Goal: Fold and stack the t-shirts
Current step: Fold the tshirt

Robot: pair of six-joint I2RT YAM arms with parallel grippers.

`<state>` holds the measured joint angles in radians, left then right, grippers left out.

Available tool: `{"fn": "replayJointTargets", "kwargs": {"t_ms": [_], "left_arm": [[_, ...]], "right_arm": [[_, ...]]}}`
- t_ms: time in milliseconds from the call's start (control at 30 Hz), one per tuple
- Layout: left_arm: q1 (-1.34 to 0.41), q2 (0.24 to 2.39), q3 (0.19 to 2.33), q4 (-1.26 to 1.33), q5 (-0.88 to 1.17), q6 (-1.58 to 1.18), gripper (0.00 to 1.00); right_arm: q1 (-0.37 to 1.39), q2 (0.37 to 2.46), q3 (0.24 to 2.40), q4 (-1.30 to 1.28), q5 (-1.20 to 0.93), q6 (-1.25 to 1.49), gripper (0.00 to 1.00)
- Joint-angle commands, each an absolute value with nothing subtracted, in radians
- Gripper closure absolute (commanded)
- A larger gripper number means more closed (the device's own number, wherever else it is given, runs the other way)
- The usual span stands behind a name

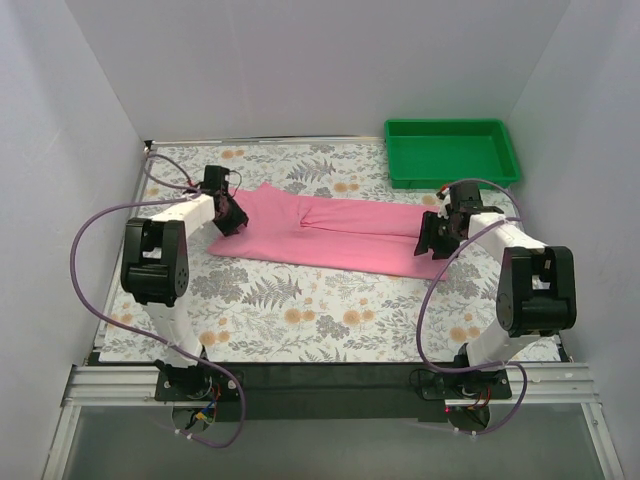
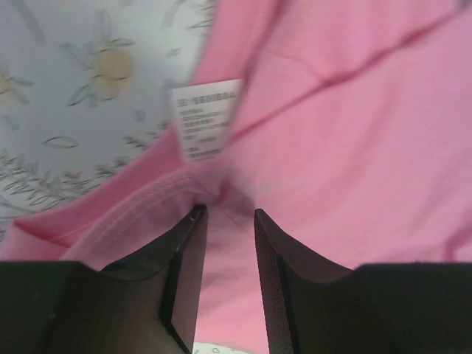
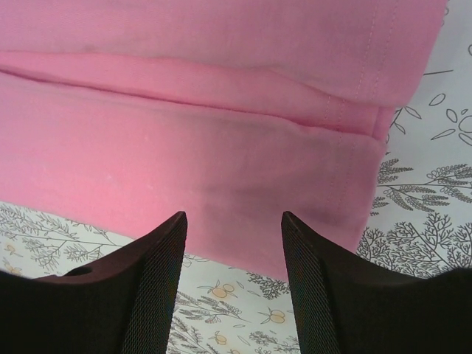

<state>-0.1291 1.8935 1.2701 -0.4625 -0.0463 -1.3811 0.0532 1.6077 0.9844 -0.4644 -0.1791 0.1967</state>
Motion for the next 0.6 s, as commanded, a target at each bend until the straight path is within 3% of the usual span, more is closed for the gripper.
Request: {"fn": "replayJointTargets", "kwargs": {"t_ms": [0, 267, 567], "left_arm": [[-0.1, 1.847, 1.206, -0.451, -0.089, -1.425, 0.69], [-0.012, 1.859, 1.181, -0.491, -0.123, -1.471, 0.7], [-0.026, 1.784, 1.259, -0.535, -0.093, -1.428, 0.5]], "right_arm": [[0.04, 1.621, 0.968, -0.436, -0.153, 0.229, 0.48], [0.011, 1.591, 0.911, -0.454, -0.089, 0.244, 0.48], [0.075, 1.514, 0.943, -0.495, -0.077, 0.189, 0.48]]}}
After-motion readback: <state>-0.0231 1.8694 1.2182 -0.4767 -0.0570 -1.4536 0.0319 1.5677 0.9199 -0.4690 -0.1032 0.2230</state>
